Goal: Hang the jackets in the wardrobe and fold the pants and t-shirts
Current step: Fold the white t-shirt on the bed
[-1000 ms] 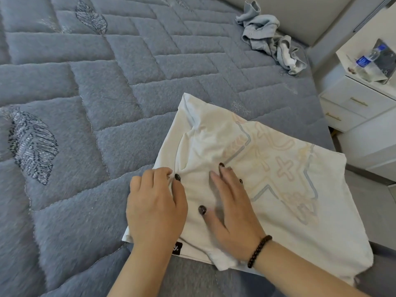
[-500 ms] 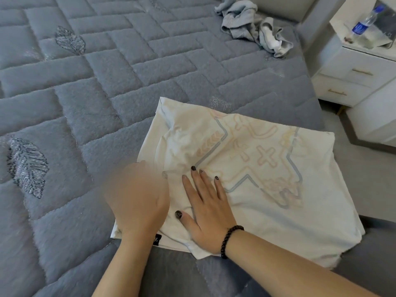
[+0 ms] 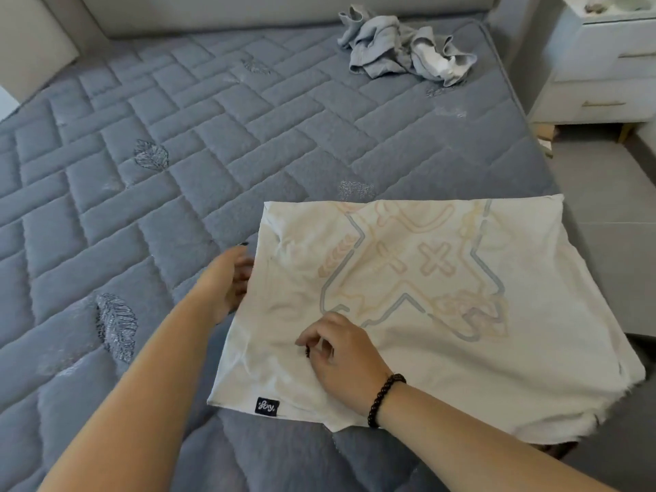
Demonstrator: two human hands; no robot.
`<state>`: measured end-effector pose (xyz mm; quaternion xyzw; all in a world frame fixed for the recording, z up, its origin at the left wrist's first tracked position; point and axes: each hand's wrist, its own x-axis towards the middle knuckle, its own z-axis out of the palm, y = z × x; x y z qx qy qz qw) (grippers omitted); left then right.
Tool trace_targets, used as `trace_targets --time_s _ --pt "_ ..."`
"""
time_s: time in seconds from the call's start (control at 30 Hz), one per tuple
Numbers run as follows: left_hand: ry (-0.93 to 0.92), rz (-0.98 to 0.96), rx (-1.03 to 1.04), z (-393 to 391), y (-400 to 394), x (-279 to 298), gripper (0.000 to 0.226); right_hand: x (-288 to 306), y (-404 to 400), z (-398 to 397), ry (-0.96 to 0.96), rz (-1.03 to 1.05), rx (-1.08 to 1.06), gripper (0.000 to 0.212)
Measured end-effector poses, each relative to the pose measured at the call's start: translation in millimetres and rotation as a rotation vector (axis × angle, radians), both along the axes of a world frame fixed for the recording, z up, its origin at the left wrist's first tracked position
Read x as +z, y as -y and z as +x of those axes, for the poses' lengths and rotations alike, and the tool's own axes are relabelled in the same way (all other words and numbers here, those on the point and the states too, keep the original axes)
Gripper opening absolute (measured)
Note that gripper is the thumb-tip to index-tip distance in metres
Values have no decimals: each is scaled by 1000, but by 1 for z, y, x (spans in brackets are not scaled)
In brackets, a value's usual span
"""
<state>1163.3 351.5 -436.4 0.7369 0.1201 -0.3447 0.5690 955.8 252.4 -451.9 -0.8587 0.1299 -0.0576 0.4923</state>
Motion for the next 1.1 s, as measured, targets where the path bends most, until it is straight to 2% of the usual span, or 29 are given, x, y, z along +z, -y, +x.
trace_targets --time_s 0.07,0.1,0.2,0.3,0.37,0.47,0.57,0.63,0.67,0.73,0.8,0.87,0.97,1.03,1.1 --pt "4 -21 -107 18 18 6 30 -2 -12 11 -32 -12 121 23" --pt "30 9 -150 22 30 9 32 -4 -18 15 -80 -57 176 31" --pt "147 145 -174 37 60 3 42 -4 -32 26 -195 -348 296 47" --pt "300 160 -193 51 66 -19 51 -8 -45 34 -64 -443 260 43" --pt "330 119 -206 59 62 -29 50 -17 -52 37 -30 -486 281 56" --pt "338 40 -191 66 56 -37 39 -28 -65 46 -99 -638 325 70" --pt "419 58 -163 67 51 -44 31 -34 -77 54 -185 -688 346 45" --pt "461 84 -166 65 51 -47 29 -35 -81 52 -165 -730 341 9" --pt "470 93 -168 65 51 -47 29 -35 -81 51 -166 -736 355 16" --pt "493 127 -164 65 53 -48 27 -26 -69 51 -168 -645 369 13" --pt "508 175 -165 64 55 -46 27 -5 -47 45 -100 -460 399 20" --pt "477 179 -135 61 59 -41 28 7 -19 34 -41 -279 391 9" --pt "402 147 -73 48 72 -24 31 23 28 6 -152 109 176 5" --pt "397 130 -40 37 84 -8 30 30 58 -13 -151 299 48 5" --pt "374 -17 47 25 100 10 28 42 87 -33 -140 413 -30 9"
